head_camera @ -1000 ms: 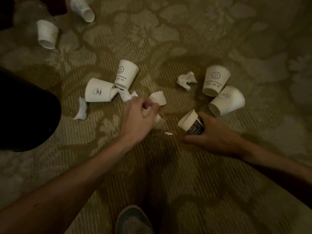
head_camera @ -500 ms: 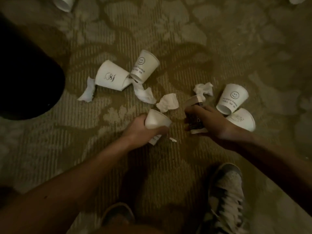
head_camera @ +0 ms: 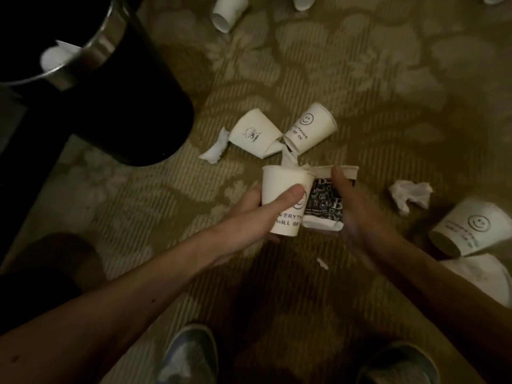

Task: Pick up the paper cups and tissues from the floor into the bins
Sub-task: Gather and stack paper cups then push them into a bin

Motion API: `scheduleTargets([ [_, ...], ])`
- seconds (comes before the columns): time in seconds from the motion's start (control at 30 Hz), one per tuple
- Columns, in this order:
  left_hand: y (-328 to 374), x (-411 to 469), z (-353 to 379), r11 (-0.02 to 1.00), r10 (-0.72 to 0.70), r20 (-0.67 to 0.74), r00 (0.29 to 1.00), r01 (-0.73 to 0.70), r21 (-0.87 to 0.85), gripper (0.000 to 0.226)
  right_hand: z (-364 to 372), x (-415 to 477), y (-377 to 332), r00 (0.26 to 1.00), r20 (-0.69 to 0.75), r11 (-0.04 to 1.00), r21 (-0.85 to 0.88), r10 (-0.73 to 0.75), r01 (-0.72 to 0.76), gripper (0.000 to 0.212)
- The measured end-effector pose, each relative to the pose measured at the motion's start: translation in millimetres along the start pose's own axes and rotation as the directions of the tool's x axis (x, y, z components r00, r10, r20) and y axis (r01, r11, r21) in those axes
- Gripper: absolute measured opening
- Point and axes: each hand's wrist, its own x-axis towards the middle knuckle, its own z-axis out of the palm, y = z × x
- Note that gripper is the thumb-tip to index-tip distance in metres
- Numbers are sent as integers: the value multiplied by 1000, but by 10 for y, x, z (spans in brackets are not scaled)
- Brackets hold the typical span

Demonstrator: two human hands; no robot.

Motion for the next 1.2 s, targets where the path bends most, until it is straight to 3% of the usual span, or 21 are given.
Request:
scheduleTargets([
  [0.1,78,-83,94,998,5,11,1000,-6,67,57,-18,-126,-26,1000,-7,998,-63,-23,22,55],
  [0.23,94,-121,182,954,-44,32,999,32,299,87,-87,-303,-2,998,44,986,-163,-34,41,55],
  [0.33,59,-132,220,924,-66,94,993,25,381,85,-87,-337,94,992,113,998,-17,-52,54,81],
  [0.4,45,-95,253,892,-54,157,986,-23,452,91,-84,-317,165,994,88,997,44,-59,55,101],
  [0.47,41,-27,301,858,-34,249,968,-100,503,107,-103,-296,232,998,0,996,58,-69,69,107],
  [0.63,112,167,338,759,-65,423,904,-231,609,130,-289,-285,330,956,-227,981,25,-183,193,73],
  [0.77,194,387,264,696,-17,454,891,-315,645,99,-442,-319,291,942,-253,975,-14,-220,224,65],
  [0.87,195,620,162,608,205,265,942,-334,720,72,-551,-334,240,937,-262,971,-2,-230,237,67],
  [0.97,91,836,61,391,449,187,874,-380,838,59,-662,-339,237,922,-297,968,-32,-248,250,61],
  [1.1,-159,985,-2,223,464,210,860,-343,912,51,-693,-377,307,918,-343,980,-41,-199,197,67],
  [1.2,-270,1036,-35,225,451,256,855,-387,894,53,-719,-392,329,917,-358,984,-71,-178,164,78],
])
